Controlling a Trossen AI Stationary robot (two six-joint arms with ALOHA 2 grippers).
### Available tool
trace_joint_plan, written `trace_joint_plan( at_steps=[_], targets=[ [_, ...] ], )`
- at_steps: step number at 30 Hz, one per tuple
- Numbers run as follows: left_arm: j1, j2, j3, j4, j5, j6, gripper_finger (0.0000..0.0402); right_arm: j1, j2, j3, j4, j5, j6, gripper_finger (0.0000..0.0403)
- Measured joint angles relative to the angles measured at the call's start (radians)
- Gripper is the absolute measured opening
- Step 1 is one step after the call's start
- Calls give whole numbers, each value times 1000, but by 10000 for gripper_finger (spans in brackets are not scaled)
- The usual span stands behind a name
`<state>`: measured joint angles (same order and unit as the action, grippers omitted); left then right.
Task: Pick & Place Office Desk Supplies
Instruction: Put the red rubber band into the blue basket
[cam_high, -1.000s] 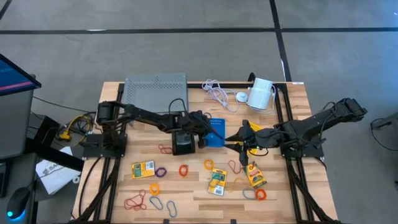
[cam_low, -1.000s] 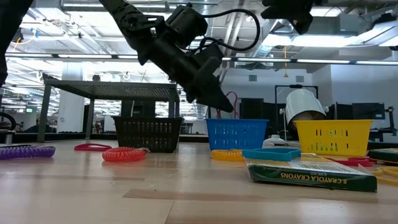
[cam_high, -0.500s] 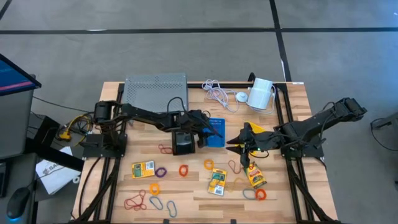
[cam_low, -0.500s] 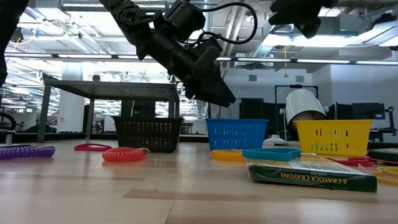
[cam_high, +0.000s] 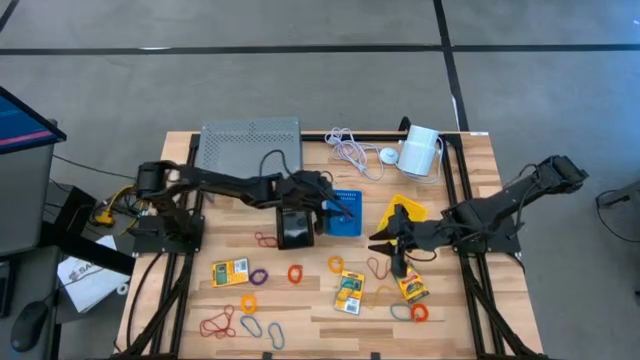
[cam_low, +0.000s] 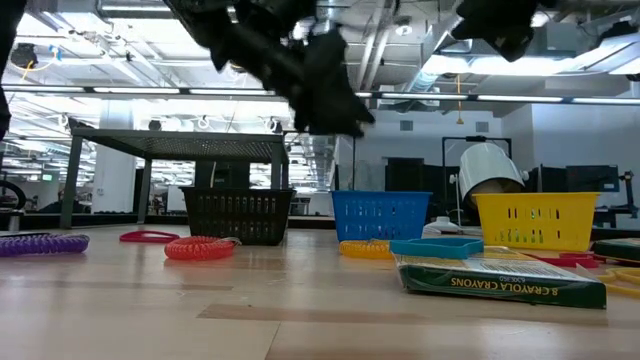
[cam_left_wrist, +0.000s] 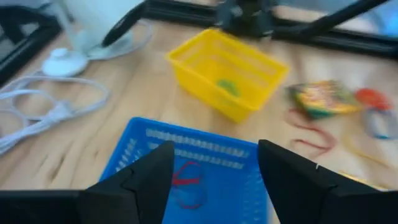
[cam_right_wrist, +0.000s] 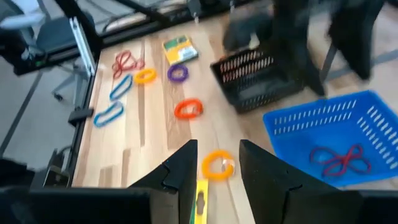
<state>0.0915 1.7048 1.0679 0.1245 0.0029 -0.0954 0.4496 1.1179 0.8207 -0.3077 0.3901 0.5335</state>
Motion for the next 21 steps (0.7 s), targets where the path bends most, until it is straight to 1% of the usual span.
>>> trace_joint_plan(
  at_steps=[2, 4, 6, 12, 14, 15, 18, 20, 21],
  targets=[
    [-7, -60, -4, -47, 50, -22, 227, 14, 0, 0, -11, 0, 0, 115],
    [-20, -137, -38, -81, 76, -58, 227, 22, 3, 0, -11, 0, 0, 115],
    [-44, -214, -102, -32, 71, -89, 227, 29, 16, 1, -13, 0, 0, 115],
    [-129, -462, -385, 275, -1, -155, 227, 33, 69, 1, -71, -29, 28, 115],
    [-152, -524, -464, 407, -48, -157, 227, 21, 86, 1, -78, -42, 36, 115],
    [-170, -556, -515, 446, -82, -157, 227, 16, 97, 1, -87, -56, 37, 115],
    [-200, -612, -603, 560, -162, -150, 227, -8, 137, 2, -96, -97, 49, 115],
    [-207, -628, -630, 615, -184, -148, 227, -22, 174, 29, -110, -138, 54, 115],
    [-216, -635, -648, 616, -192, -149, 227, -27, 193, 45, -137, -156, 54, 115]
  ],
)
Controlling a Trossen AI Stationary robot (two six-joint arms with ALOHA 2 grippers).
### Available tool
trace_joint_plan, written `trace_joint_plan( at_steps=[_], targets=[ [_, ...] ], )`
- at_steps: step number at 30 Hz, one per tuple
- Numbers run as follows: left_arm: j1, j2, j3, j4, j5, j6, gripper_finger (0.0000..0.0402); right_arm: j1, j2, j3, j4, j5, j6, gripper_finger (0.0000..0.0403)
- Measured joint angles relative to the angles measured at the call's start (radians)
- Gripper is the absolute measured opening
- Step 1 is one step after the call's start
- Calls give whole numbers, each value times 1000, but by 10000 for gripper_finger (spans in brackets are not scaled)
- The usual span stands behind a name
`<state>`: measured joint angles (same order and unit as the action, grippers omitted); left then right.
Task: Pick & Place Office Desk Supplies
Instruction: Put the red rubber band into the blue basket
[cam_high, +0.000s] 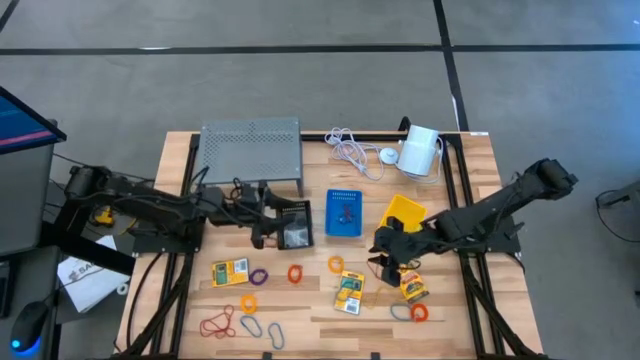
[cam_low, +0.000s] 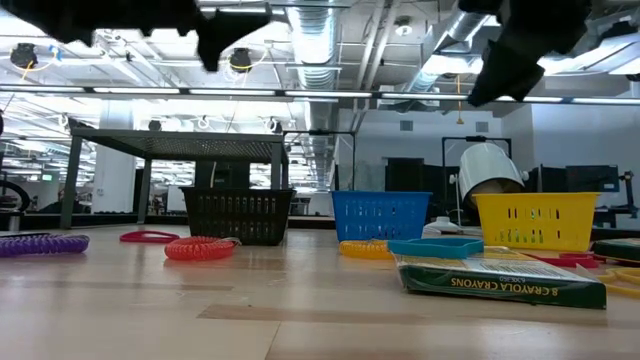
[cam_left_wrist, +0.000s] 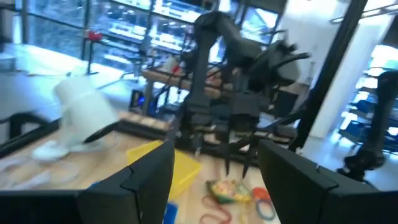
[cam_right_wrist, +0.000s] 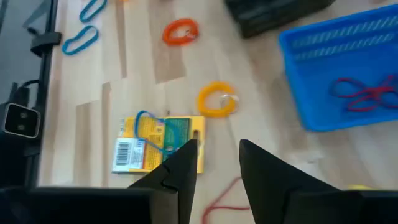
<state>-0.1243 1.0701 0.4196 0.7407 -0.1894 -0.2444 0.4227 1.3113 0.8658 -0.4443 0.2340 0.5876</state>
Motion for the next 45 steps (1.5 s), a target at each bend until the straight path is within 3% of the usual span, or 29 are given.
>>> trace_joint_plan(
  at_steps=[11, 25, 35, 45],
  targets=[
    [-6, 12, -1, -7, 6, 3, 227, 2, 259, 217, -325, -74, 16, 115],
    [-6, 12, -1, -19, 8, 4, 227, 21, 469, 243, -371, -165, 84, 117],
    [-6, 12, -1, -24, 9, 4, 227, 29, 504, 243, -351, -192, 94, 154],
    [-6, 12, -1, -27, 9, 3, 227, 30, 509, 242, -325, -185, 113, 155]
  ],
)
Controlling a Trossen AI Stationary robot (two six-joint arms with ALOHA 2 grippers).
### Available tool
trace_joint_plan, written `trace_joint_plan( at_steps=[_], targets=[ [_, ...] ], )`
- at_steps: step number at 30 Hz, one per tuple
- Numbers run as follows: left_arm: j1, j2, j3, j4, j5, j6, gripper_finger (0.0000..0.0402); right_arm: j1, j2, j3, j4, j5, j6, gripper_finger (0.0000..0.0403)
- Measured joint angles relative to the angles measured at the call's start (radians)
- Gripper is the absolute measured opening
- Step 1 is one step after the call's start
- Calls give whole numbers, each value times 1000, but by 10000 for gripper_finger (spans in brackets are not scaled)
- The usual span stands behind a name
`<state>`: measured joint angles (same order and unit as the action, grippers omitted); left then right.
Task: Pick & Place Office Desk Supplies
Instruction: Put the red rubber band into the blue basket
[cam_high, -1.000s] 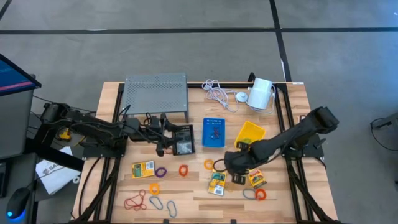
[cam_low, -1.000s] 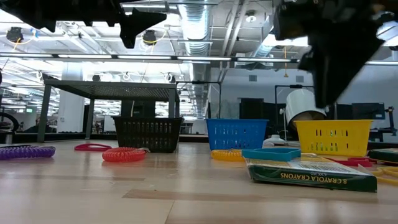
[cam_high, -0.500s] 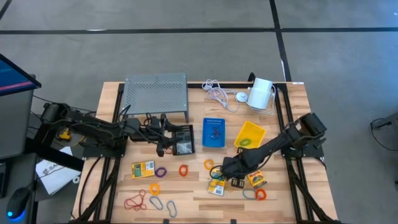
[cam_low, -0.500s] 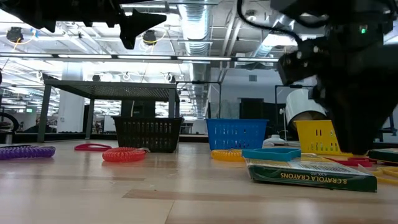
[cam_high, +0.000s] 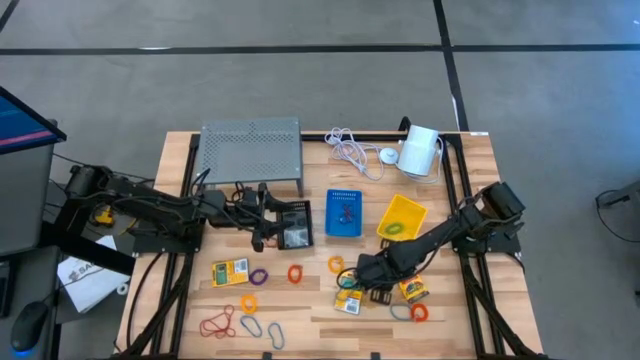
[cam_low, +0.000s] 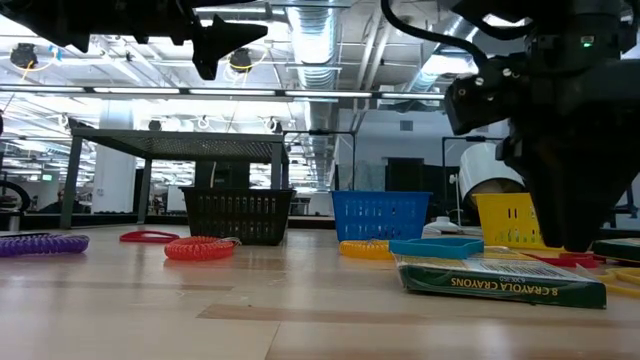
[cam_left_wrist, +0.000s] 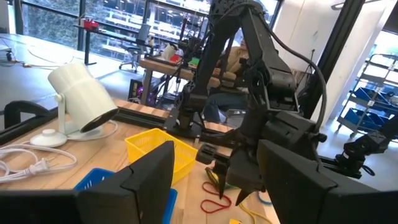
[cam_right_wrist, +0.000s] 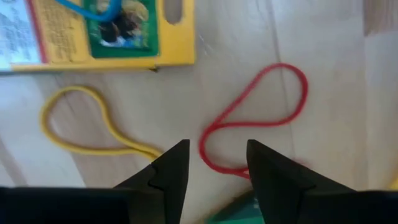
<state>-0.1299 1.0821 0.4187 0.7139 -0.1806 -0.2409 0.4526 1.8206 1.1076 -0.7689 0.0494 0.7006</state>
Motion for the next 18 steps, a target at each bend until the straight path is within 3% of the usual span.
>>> trace_joint_plan(
  at_steps=[18],
  targets=[
    [0, 0, 0, 0, -3, 0, 227, 14, -5, -100, 112, 34, 60, 144]
  ],
)
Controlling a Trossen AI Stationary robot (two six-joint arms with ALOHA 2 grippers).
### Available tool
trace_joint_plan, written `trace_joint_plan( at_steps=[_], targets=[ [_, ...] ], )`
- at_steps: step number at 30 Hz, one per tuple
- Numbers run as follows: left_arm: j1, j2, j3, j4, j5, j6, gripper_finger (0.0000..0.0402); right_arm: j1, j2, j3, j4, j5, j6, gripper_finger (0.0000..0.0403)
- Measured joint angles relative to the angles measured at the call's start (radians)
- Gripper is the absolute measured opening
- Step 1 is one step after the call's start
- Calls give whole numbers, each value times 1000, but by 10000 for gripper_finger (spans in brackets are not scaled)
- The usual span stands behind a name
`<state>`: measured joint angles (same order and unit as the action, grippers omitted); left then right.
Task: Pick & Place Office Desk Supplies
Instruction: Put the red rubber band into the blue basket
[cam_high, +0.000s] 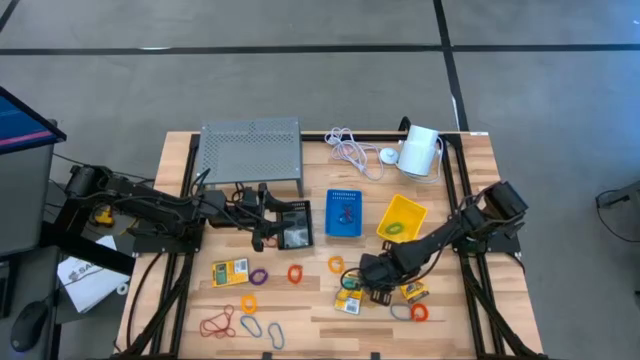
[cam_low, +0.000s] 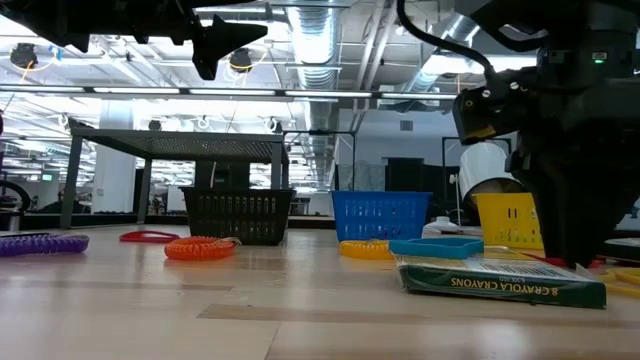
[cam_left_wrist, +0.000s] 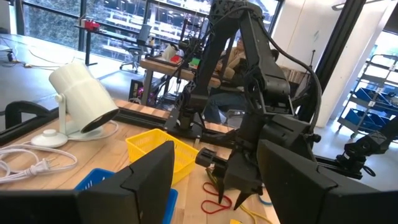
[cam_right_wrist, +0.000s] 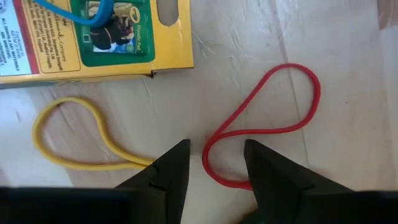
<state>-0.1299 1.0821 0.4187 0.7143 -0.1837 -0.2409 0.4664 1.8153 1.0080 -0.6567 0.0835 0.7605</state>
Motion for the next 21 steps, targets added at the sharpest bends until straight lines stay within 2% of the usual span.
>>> trace_joint_plan(
  at_steps=[3, 8, 16, 21],
  targets=[
    [0, 0, 0, 0, 0, 0, 227, -1, 0, -3, -1, 3, 3, 111],
    [0, 0, 0, 0, 0, 0, 227, -1, 2, -4, -1, 7, -2, 15],
    [0, 0, 0, 0, 1, 0, 227, 5, -14, -6, 0, 6, 3, 2],
    [0, 0, 0, 0, 1, 0, 227, 5, -78, -15, -18, 14, 7, 1]
  ],
)
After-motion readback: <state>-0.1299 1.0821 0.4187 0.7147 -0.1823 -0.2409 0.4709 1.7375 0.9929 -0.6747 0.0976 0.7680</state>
